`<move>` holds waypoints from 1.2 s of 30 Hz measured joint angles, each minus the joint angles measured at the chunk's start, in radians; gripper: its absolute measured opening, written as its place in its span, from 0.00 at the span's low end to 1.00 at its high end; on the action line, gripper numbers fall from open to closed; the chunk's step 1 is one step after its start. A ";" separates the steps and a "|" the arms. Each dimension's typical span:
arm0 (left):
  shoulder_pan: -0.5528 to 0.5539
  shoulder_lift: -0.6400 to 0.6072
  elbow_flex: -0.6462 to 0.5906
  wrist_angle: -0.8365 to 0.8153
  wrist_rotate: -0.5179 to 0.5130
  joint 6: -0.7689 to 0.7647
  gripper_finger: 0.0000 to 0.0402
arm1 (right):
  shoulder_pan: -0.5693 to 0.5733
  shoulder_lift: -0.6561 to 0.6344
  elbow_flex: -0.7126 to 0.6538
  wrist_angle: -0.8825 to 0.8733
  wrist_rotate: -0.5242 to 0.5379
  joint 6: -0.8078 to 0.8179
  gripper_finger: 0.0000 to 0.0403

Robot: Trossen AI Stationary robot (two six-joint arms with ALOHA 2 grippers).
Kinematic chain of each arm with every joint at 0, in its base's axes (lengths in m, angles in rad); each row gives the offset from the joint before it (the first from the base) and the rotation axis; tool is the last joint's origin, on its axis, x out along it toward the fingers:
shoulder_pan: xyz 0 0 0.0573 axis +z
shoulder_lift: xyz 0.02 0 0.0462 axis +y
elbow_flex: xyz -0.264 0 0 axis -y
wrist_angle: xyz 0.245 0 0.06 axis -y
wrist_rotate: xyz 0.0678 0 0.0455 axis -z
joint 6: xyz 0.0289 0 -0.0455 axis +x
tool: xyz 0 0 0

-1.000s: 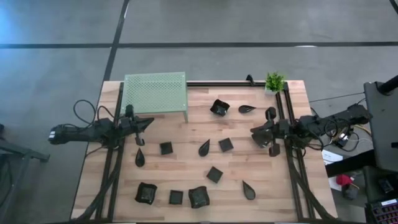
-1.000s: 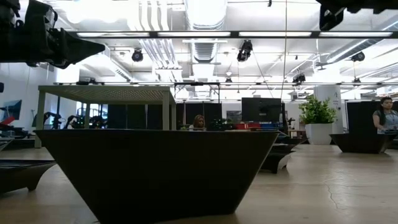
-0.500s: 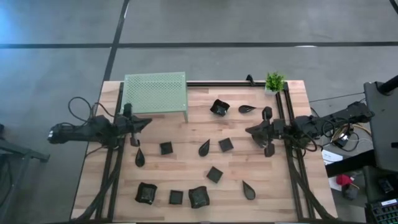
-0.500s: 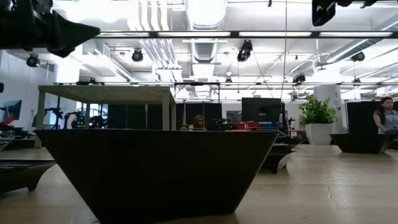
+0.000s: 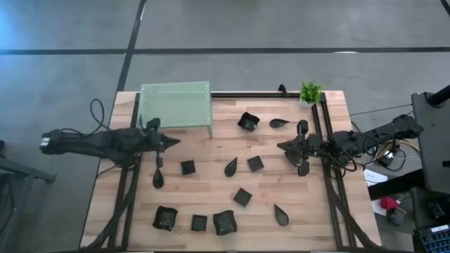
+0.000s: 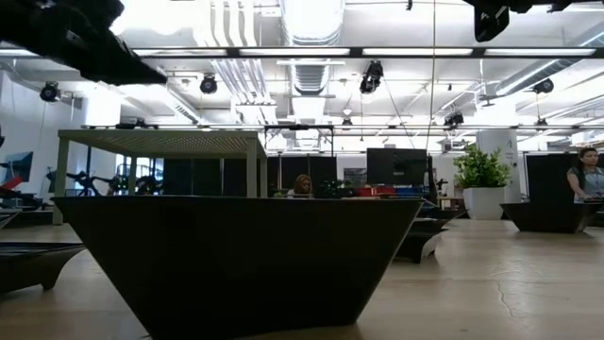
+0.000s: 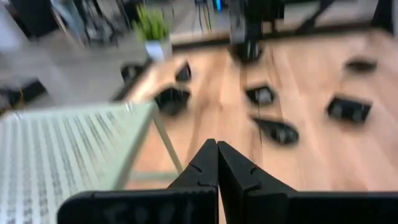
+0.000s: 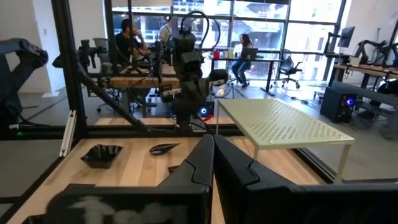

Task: Pick & Place Mini shaped plates
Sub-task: Put the black square plate on the shelf

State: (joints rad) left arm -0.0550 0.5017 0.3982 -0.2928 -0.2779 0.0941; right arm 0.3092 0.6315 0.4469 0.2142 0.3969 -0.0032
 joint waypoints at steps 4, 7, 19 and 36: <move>0.000 0.094 0.057 -0.070 0.018 -0.026 0.00 | 0.000 0.000 0.000 0.000 0.000 0.000 0.02; -0.001 0.155 0.080 -0.101 0.058 -0.055 0.00 | 0.000 0.000 0.000 0.000 0.000 -0.006 0.02; -0.009 0.302 0.106 -0.198 0.212 -0.118 0.00 | 0.000 0.000 -0.002 0.000 -0.001 -0.026 0.02; -0.012 0.419 0.107 -0.185 0.218 -0.131 0.06 | 0.000 0.000 -0.003 0.000 -0.004 -0.026 0.02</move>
State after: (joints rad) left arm -0.0666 0.9208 0.5053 -0.4777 -0.0601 -0.0368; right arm 0.3092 0.6319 0.4442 0.2138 0.3931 -0.0288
